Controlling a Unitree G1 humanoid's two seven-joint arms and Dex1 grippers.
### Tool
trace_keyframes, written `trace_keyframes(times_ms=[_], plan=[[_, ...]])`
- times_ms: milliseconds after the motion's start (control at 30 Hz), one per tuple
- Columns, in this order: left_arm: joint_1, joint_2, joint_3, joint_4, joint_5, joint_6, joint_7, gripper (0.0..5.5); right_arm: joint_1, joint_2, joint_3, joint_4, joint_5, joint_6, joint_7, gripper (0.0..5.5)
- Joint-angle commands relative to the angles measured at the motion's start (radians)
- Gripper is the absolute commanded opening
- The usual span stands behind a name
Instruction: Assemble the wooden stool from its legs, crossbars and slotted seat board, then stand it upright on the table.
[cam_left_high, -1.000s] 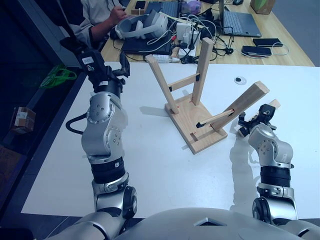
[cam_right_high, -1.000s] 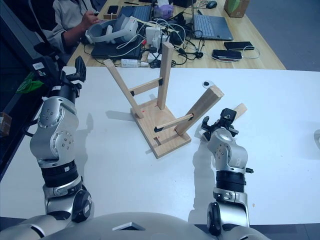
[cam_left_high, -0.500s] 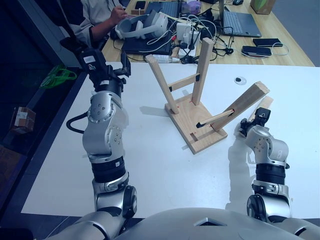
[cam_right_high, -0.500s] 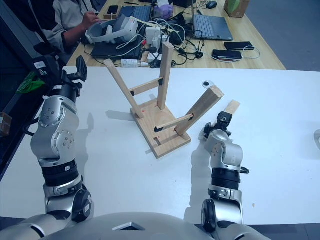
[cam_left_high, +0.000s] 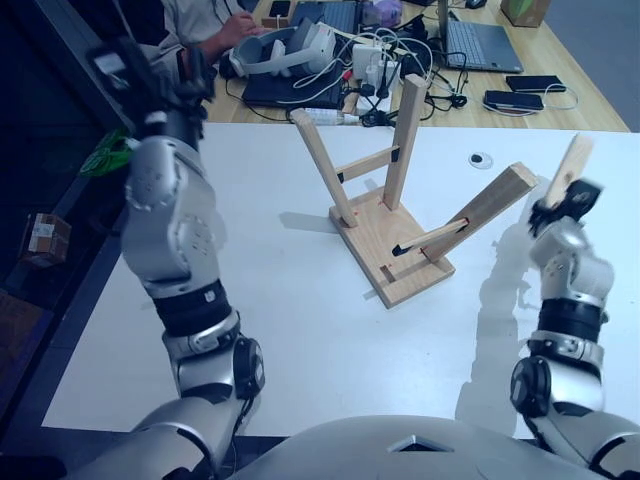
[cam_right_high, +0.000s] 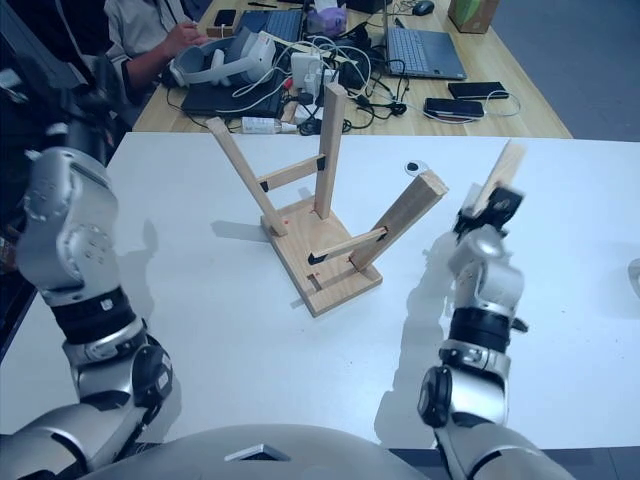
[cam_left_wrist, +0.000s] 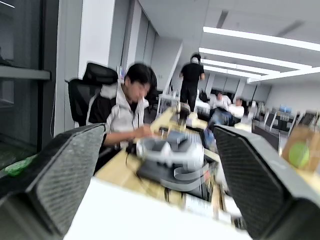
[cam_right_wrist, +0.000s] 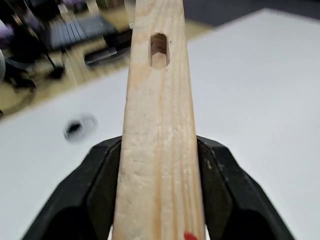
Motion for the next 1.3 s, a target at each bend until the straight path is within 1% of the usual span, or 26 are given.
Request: trace_keyframes(times_ms=[33, 133, 200, 267, 333, 400, 500, 567, 733, 900, 1000, 1100, 1300], plan=[[-0.178, 0.052, 0.082, 0.055, -0.245, 0.154, -0.120, 3.97, -0.212, -0.026, -0.070, -0.074, 0.261, -0.101, 0.273, 2.04], [-0.222, 0.077, 0.061, 0.001, -0.475, 0.310, -0.265, 3.97, -0.277, -0.038, -0.065, -0.196, 0.493, -0.009, 0.458, 2.04], [-0.252, 0.089, 0.047, -0.011, -0.552, 0.366, -0.291, 3.97, -0.276, -0.063, -0.026, -0.284, 0.591, 0.056, 0.546, 2.04], [-0.293, 0.086, 0.037, 0.006, -0.580, 0.389, -0.265, 3.97, -0.264, -0.085, 0.031, -0.375, 0.634, 0.110, 0.589, 2.04], [-0.320, 0.084, 0.028, 0.016, -0.587, 0.392, -0.241, 3.97, -0.261, -0.099, 0.092, -0.420, 0.598, 0.121, 0.585, 2.04], [-0.349, 0.077, 0.024, 0.013, -0.612, 0.397, -0.218, 3.97, -0.261, -0.105, 0.177, -0.489, 0.536, 0.120, 0.564, 2.04], [-0.390, 0.044, 0.051, 0.002, -0.730, 0.432, -0.173, 3.97, -0.248, -0.133, 0.314, -0.580, 0.412, 0.077, 0.593, 2.04], [-0.404, 0.022, 0.068, -0.002, -0.814, 0.438, -0.136, 3.97, -0.233, -0.142, 0.365, -0.607, 0.358, 0.045, 0.618, 2.04], [-0.414, -0.007, 0.083, 0.000, -1.019, 0.421, -0.039, 3.97, -0.194, -0.153, 0.430, -0.636, 0.289, -0.004, 0.682, 2.04], [-0.415, 0.017, 0.078, 0.022, -1.121, 0.371, 0.025, 3.97, -0.167, -0.162, 0.460, -0.654, 0.265, -0.023, 0.741, 2.04], [-0.406, 0.028, 0.075, 0.006, -1.173, 0.328, 0.024, 3.97, -0.156, -0.165, 0.465, -0.662, 0.265, -0.026, 0.767, 2.04], [-0.394, 0.044, 0.055, -0.016, -1.212, 0.295, 0.011, 3.37, -0.156, -0.162, 0.464, -0.663, 0.262, -0.026, 0.778, 2.04], [-0.375, 0.074, 0.009, -0.027, -1.253, 0.252, 0.011, 2.54, -0.166, -0.162, 0.466, -0.663, 0.235, -0.067, 0.798, 2.04]])
